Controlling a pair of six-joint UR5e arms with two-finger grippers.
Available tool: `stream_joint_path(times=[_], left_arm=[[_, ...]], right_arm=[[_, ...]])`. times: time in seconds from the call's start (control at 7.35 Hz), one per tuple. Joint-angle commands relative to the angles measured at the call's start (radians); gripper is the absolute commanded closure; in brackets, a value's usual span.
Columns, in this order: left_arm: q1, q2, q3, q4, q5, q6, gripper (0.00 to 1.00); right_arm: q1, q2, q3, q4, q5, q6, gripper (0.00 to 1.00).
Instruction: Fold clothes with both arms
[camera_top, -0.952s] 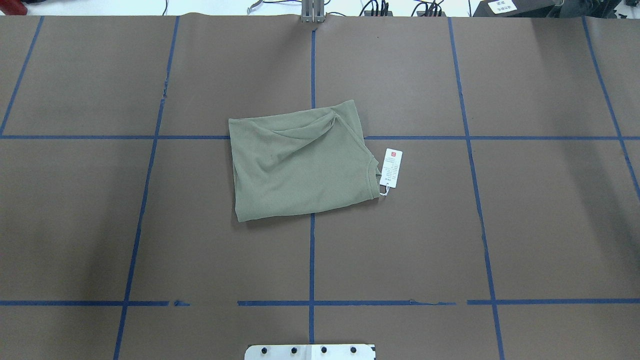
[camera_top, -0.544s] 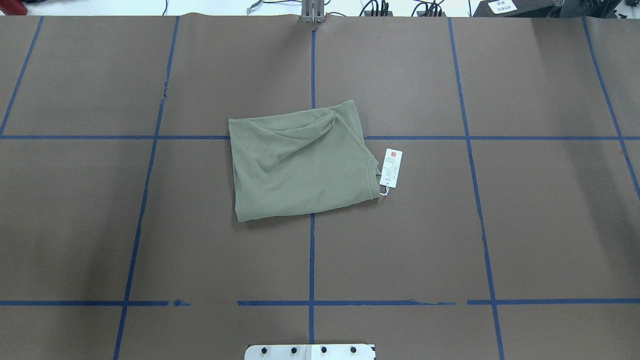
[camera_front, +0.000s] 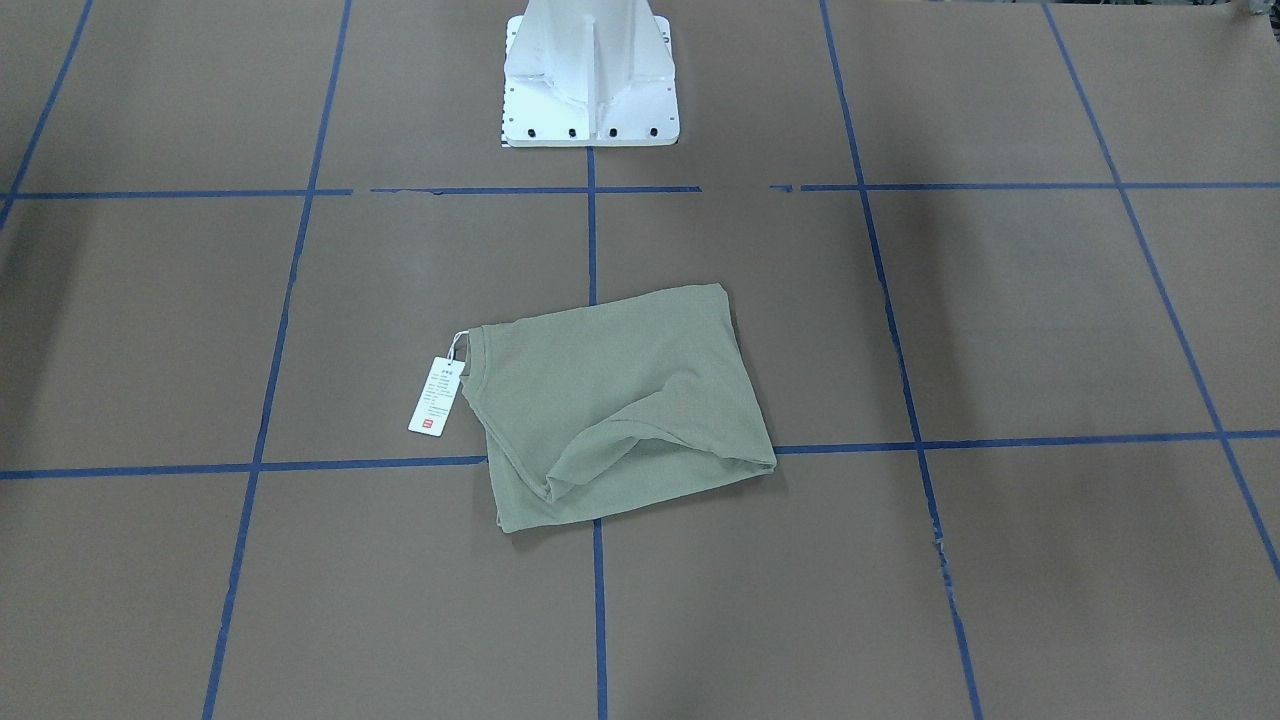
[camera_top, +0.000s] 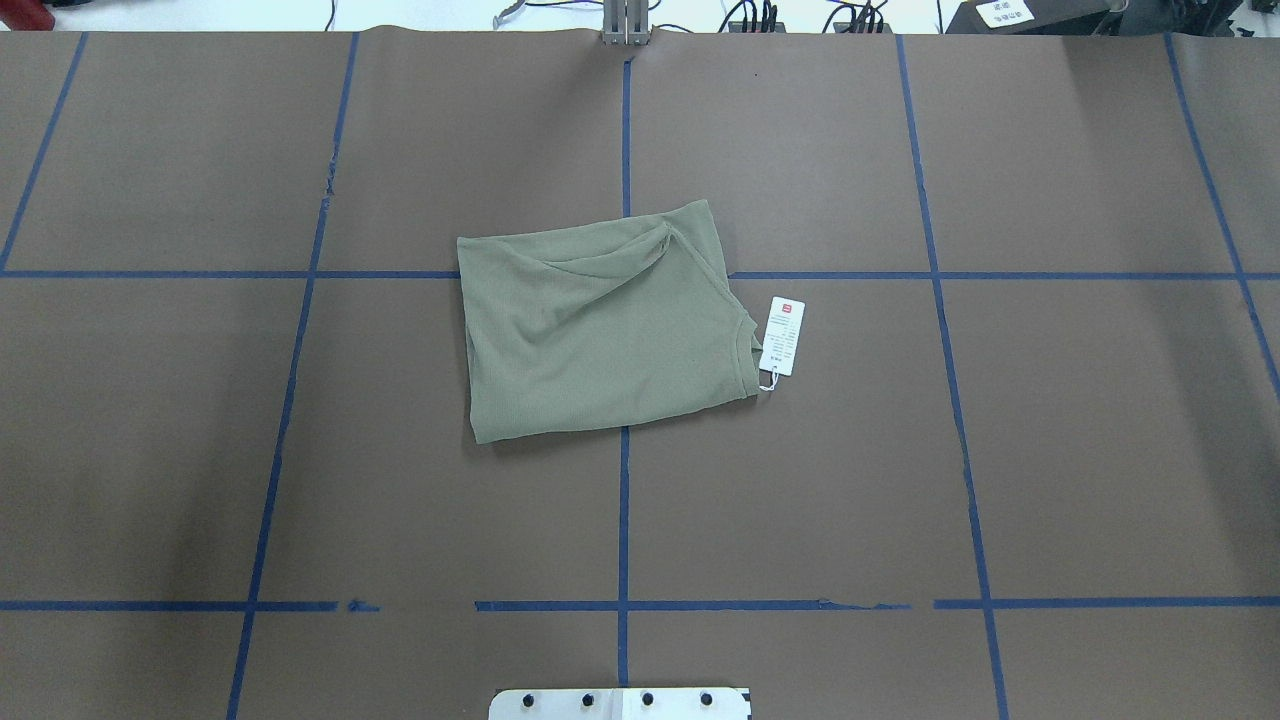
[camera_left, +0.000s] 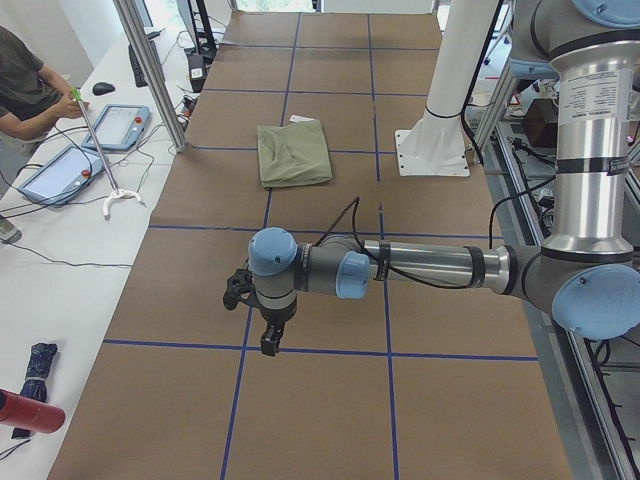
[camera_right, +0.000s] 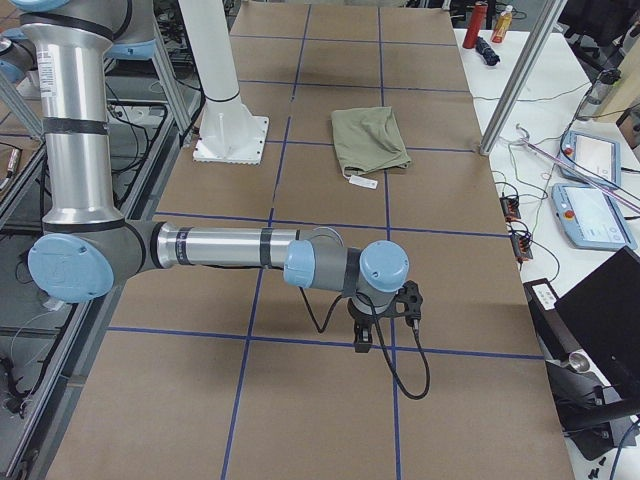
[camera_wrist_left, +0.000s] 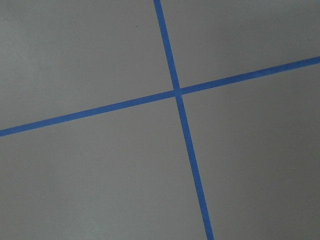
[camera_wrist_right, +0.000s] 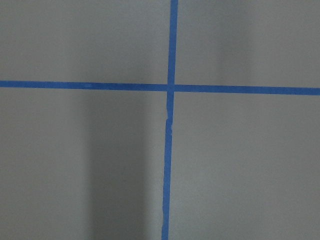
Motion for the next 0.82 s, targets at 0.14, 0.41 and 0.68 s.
stream_joint_path(times=[0.14,0.41,0.68], left_arm=[[-0.001,0.0,0.0,0.0,0.007,-0.001,0.0],[0.001,-0.001,0.005,0.0,0.006,-0.001,0.0],[0.001,-0.001,0.003,0.0,0.003,-0.001,0.0]], right_arm=[[0.001,-0.094,-0.001,0.257,-0.006,0.203,0.0],[0.001,-0.073,-0.003,0.253,-0.006,0.205,0.0],[0.001,-0.067,-0.001,0.247,-0.004,0.207,0.0]])
